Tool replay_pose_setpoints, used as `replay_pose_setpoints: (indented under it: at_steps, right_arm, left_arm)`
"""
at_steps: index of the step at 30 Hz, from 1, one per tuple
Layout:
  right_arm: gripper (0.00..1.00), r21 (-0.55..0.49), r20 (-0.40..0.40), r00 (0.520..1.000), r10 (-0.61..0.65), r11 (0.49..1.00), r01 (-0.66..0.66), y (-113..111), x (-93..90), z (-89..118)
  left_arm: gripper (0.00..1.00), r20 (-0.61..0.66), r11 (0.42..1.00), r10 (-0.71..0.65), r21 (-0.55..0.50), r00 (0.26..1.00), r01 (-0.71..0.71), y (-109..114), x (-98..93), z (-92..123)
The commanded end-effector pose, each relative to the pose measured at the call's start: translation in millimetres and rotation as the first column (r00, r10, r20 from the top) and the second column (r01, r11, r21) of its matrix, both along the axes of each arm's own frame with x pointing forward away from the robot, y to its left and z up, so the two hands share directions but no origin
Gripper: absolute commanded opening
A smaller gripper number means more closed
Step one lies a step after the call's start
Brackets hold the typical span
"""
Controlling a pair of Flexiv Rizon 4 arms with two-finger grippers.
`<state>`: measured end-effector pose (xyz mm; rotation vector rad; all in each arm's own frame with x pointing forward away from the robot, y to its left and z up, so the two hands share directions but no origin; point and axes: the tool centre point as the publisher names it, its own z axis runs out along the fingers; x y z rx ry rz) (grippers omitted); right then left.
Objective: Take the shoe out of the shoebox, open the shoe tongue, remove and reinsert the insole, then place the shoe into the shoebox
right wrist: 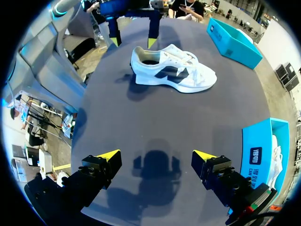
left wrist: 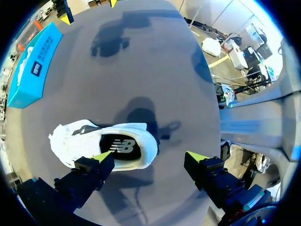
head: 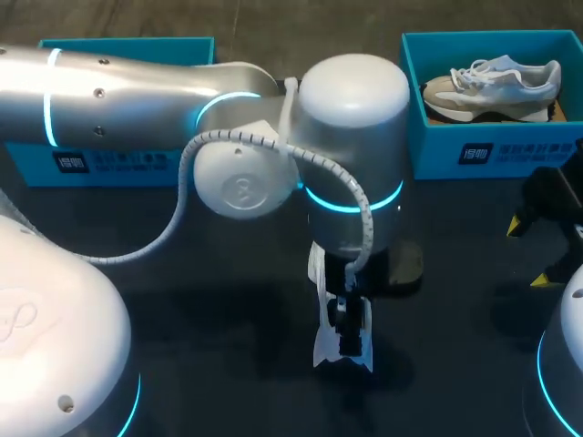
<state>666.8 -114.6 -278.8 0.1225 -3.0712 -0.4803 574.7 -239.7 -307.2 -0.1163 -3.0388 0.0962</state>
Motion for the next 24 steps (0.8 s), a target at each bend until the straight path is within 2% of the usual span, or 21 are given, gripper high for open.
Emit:
replay_pose_setpoints:
  at_steps: [1, 16, 24]
  right_arm:
    - [1.0, -0.002, 0.002, 1.0, 0.0, 1.0, 0.0, 0, -1.2, 0]
    - [1.0, -0.002, 0.002, 1.0, 0.0, 1.0, 0.0, 0, -1.2, 0]
    - [1.0, -0.002, 0.002, 1.0, 0.0, 1.0, 0.0, 0, -1.2, 0]
  left_arm:
    - [1.0, -0.01, 1.0, 0.016, 0.008, 1.0, -0.016, -1, -5.2, -16]
    - [1.0, -0.052, 0.998, 0.057, 0.025, 0.997, -0.056, -6, 5.1, -57]
    - [0.83, -0.046, 0.998, 0.047, 0.037, 0.998, -0.046, -6, -5.4, -66]
